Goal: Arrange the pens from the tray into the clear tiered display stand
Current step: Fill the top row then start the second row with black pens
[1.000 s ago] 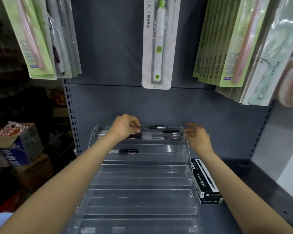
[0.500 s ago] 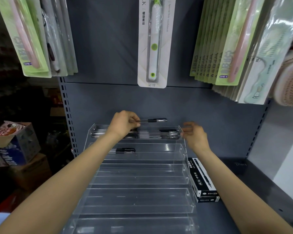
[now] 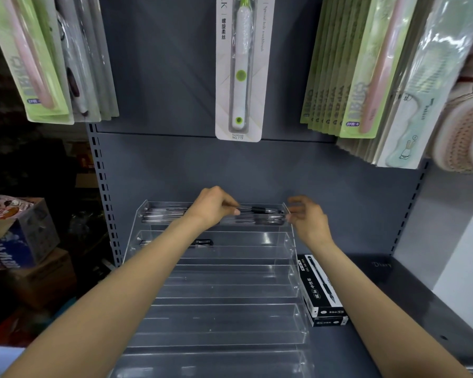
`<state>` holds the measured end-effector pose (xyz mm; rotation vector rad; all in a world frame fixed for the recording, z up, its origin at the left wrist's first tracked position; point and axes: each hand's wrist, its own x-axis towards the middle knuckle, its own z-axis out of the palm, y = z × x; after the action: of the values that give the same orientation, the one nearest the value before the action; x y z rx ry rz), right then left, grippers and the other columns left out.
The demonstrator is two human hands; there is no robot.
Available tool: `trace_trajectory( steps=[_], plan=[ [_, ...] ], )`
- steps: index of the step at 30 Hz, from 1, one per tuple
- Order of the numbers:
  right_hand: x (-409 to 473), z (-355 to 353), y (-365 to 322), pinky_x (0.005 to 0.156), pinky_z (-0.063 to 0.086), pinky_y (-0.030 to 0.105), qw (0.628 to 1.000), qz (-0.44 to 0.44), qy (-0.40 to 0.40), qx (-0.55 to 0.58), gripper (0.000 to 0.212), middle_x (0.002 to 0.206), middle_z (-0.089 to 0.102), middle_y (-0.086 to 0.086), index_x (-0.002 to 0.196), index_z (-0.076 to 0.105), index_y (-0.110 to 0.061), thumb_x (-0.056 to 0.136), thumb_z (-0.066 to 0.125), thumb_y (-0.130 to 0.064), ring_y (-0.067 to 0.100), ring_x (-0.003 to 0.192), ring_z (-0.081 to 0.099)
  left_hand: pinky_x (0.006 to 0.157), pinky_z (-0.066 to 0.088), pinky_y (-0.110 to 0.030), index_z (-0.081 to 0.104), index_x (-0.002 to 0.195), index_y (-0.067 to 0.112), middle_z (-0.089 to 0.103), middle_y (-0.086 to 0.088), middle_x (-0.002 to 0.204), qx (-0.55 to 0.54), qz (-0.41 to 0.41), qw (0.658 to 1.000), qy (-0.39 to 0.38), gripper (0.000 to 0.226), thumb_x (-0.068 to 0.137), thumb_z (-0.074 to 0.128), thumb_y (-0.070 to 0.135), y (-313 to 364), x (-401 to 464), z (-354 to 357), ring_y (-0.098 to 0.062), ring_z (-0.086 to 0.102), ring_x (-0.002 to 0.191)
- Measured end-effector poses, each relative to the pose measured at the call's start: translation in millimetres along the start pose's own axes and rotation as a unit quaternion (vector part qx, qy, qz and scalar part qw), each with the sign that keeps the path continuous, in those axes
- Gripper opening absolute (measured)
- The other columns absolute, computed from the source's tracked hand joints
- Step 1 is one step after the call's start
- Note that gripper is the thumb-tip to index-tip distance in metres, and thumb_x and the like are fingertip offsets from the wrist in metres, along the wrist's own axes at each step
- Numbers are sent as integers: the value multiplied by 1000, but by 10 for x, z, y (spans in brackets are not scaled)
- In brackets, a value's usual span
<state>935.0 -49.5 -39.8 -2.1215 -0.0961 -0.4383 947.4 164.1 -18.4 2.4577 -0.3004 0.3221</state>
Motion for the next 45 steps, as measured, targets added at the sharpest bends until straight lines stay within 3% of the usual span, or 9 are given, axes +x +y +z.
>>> trace_trajectory(
  steps=[3,11,14,18,21,29,33,40,45],
  plan=[
    [5,-8,-7,71,40,11,1000,-17,-6,-18,29,110,65,9,111,61,-10,88,53,6,13,87,58,95,42,-21,69,109,9,69,-5,112,25,10,999,-26,28,84,69,19,1,-8,0,-15,60,106],
    [74,-110,-72,83,40,20,995,-6,-79,-55,21,112,67,7,107,68,-12,89,59,-7,17,104,60,100,43,-28,68,112,11,65,-6,116,48,23,998,-27,30,83,69,18,12,8,9,-19,58,109],
    [108,-118,-74,81,41,22,995,-7,-84,-48,11,101,68,6,96,68,-12,86,64,-11,18,97,61,97,45,-29,68,106,11,66,-6,108,37,26,998,-34,23,84,69,16,17,13,11,-19,59,104],
    [146,-89,-59,79,42,22,995,-6,-85,-51,10,95,68,6,94,68,-9,85,65,-10,14,90,58,78,42,-22,67,97,14,66,-3,91,44,34,996,-64,13,86,66,21,32,24,-4,-15,58,88],
    [160,-64,-37,78,41,21,995,-9,-80,-56,7,87,65,3,92,68,-9,85,65,-10,13,88,57,78,41,-21,69,93,14,67,0,87,41,42,996,-72,15,87,64,26,27,30,-12,-11,57,84],
    [233,-70,-30,94,50,36,995,10,-87,-38,4,100,68,5,83,65,-16,87,65,-16,19,99,61,84,36,-15,66,113,12,66,-3,114,47,62,996,-53,24,94,54,20,-20,-24,-33,-14,57,107],
    [271,-89,-65,86,51,36,994,10,-96,-47,4,90,67,6,85,67,-12,86,65,-15,22,89,62,81,33,-11,68,113,11,63,-4,111,80,78,992,-57,25,95,52,18,-26,-46,-53,-14,55,99],
    [295,-86,-77,79,43,26,990,0,-103,-99,11,89,64,3,92,70,-5,89,62,-11,15,89,57,92,44,-32,64,116,22,56,1,101,125,112,984,-58,25,94,53,22,-46,-59,-4,-18,56,98],
    [297,-116,-124,81,42,22,984,-18,-109,-137,12,98,69,9,92,71,-3,88,62,-9,15,90,57,91,45,-32,66,114,24,55,5,99,132,123,982,-59,25,95,51,21,-9,-82,2,-18,56,97]
  ],
)
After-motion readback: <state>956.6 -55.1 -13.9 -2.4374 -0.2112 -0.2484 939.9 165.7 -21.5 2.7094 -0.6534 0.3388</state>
